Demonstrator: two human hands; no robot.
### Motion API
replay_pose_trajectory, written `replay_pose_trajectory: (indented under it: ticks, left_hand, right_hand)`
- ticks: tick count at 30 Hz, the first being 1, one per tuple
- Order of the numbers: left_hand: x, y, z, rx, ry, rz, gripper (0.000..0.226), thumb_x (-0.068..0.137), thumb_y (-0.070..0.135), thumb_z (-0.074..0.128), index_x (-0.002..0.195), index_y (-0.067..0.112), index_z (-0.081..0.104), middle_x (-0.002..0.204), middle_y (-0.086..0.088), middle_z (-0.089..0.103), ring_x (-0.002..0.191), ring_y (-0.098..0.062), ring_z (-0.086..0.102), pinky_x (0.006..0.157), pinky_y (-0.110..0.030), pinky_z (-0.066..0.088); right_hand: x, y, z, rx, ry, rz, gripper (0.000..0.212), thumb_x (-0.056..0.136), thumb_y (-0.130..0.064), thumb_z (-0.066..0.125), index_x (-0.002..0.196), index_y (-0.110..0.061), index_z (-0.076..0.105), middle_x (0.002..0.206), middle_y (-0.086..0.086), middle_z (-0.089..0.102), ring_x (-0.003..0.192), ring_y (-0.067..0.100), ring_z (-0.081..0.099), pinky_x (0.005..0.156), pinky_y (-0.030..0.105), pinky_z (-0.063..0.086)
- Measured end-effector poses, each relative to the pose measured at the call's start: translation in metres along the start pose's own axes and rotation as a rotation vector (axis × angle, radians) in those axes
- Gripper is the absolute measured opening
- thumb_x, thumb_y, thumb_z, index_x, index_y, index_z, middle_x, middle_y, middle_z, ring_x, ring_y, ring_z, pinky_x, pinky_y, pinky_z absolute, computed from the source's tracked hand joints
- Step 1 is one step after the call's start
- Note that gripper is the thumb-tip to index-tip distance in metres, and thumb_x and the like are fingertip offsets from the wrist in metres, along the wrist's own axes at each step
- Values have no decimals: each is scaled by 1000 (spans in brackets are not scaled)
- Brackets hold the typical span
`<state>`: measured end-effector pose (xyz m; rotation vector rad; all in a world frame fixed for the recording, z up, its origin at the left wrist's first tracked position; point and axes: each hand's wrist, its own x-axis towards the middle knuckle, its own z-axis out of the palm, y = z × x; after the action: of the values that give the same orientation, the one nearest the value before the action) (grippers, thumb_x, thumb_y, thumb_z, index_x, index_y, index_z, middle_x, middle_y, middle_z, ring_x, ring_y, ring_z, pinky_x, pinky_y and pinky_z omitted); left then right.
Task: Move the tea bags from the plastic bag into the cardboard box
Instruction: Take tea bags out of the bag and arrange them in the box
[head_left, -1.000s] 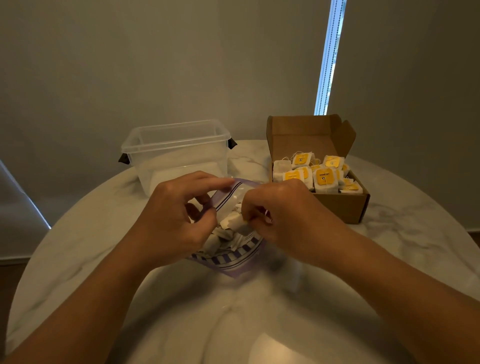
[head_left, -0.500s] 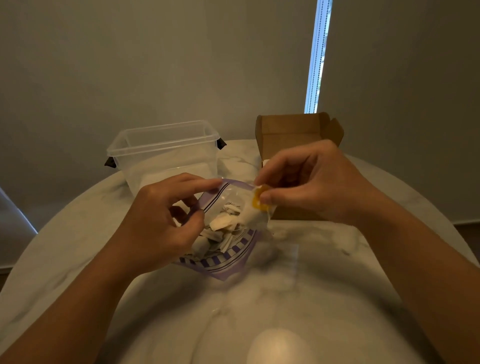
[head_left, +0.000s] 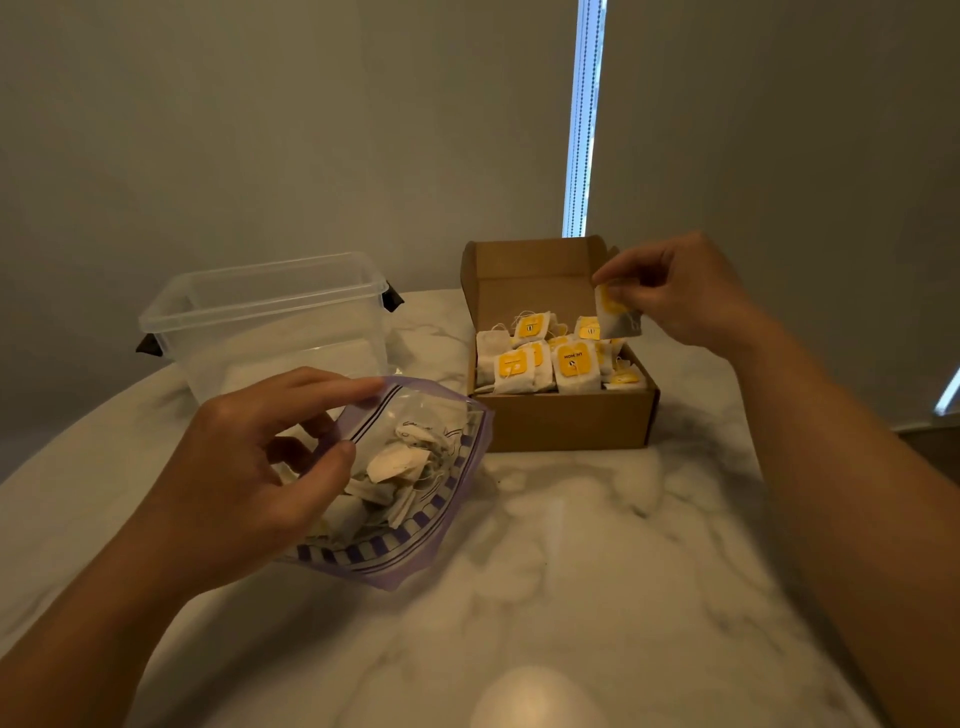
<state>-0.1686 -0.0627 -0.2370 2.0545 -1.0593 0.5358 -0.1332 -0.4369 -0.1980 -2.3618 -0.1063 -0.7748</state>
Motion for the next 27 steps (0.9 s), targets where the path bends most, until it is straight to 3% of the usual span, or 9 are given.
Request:
replay_pose_trajectory:
  ticks: [6,11,18,21,27]
  left_hand:
    - [0,1,0,-1,7,-6,45,80,38,55,123,26,64,105,8,67,82,-21,63,59,-20,54]
    - [0,0,0,8,4,1,45,81,38,55,124,27,63,106,9,67,82,-21,63,58,-20,53]
    - [0,-1,1,8,3,7,45,81,37,56,123,25,64,107,7,66,81,-21,63,58,-20,52]
    - [0,-1,1,13,2,13,45,81,37,56,124,23,64,106,9,66,82,-21,63,58,-20,52]
    - [0,-2,0,18,17,14,46,81,38,56,124,24,64,106,12,66,83,-20,63,57,-19,53]
  right_hand:
    - [10,13,12,-24,-73,32,22,89,-6,67,103,-21,73,96,-11,65,85,-1,59,69,10,43]
    - [17,18,24,-38,-12,33,21,88,-5,67,104,-18,73,101,-8,64,92,6,59,70,8,42]
    - [20,22,32,-129,-120,52,23,86,-10,70,108,-17,72,105,-3,69,94,8,60,77,17,46]
    - [19,23,33,-195,-81,45,29,82,-12,75,111,-16,71,110,0,69,95,8,58,83,23,47]
    - [16,25,30,-335,-14,-45,34,79,-10,78,112,-15,70,109,4,66,90,13,58,75,24,44]
